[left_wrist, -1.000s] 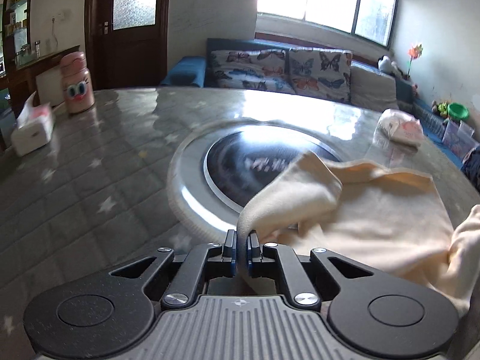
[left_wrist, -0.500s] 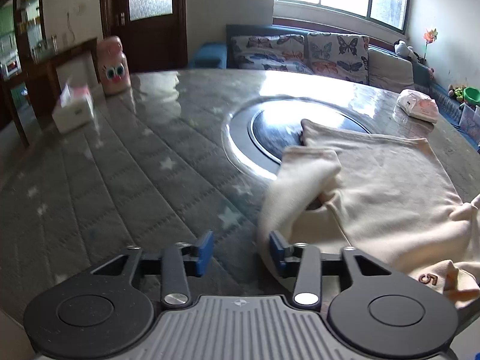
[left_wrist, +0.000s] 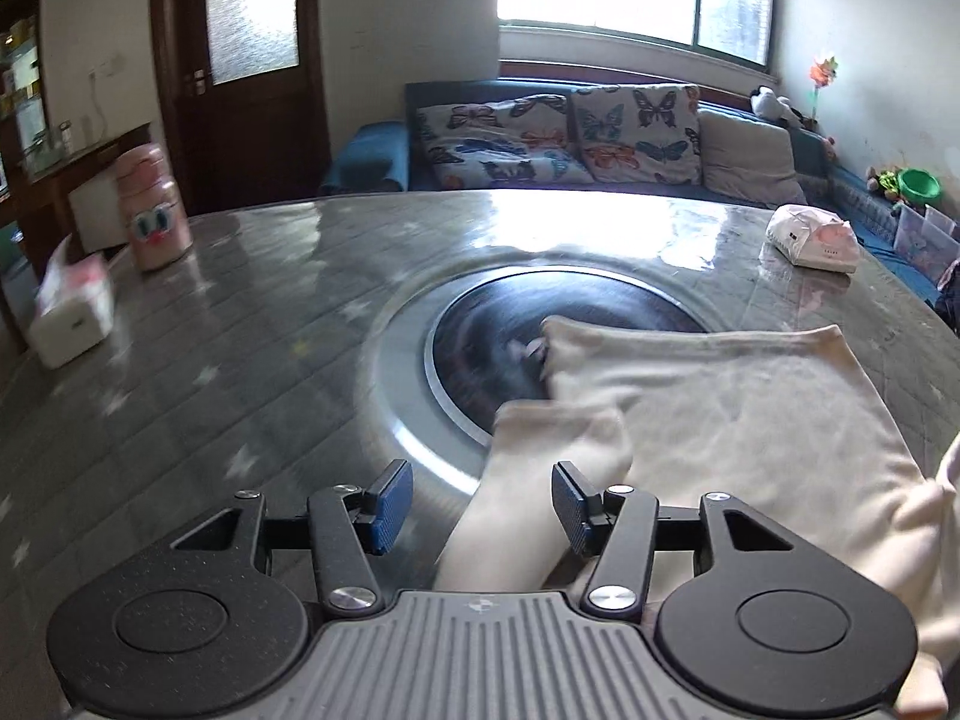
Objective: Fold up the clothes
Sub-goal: 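Lift the hem with both grippers and pull it to spread the shirt flat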
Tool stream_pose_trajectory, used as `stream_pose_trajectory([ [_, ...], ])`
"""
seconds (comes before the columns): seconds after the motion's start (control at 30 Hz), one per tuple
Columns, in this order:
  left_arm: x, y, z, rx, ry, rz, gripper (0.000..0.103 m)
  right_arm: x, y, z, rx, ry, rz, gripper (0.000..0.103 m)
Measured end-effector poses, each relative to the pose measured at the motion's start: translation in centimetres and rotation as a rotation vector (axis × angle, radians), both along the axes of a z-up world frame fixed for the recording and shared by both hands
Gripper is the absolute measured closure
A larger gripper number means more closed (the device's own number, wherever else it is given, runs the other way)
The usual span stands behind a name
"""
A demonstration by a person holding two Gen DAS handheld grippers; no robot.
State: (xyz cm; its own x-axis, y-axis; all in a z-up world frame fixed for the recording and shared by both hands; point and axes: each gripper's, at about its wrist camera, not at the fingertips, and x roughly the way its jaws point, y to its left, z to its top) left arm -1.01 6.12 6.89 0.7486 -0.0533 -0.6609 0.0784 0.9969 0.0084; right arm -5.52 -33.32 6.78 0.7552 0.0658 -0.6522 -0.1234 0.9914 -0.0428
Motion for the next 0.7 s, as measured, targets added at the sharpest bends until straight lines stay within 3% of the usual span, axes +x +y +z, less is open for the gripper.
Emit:
stream_pose_trajectory([
  [0.33, 9.0, -3.1, -2.1, 0.048, 0.056, -0.031, 0.048, 7.1, 3.2, -1.8, 0.015, 0.072, 0.112, 0.082],
  [0.6, 13.3, -4.2, -4.3, 0.065, 0.102, -0.081, 0.049, 11.2, 4.0, -3.6, 0.055, 0.121, 0.136, 0.082],
  [0.7, 13.7, -4.2, -4.6, 0.056, 0.086, -0.104, 0.066, 12.0, 4.2, -3.9, 0.054, 0.129, 0.152, 0.083],
])
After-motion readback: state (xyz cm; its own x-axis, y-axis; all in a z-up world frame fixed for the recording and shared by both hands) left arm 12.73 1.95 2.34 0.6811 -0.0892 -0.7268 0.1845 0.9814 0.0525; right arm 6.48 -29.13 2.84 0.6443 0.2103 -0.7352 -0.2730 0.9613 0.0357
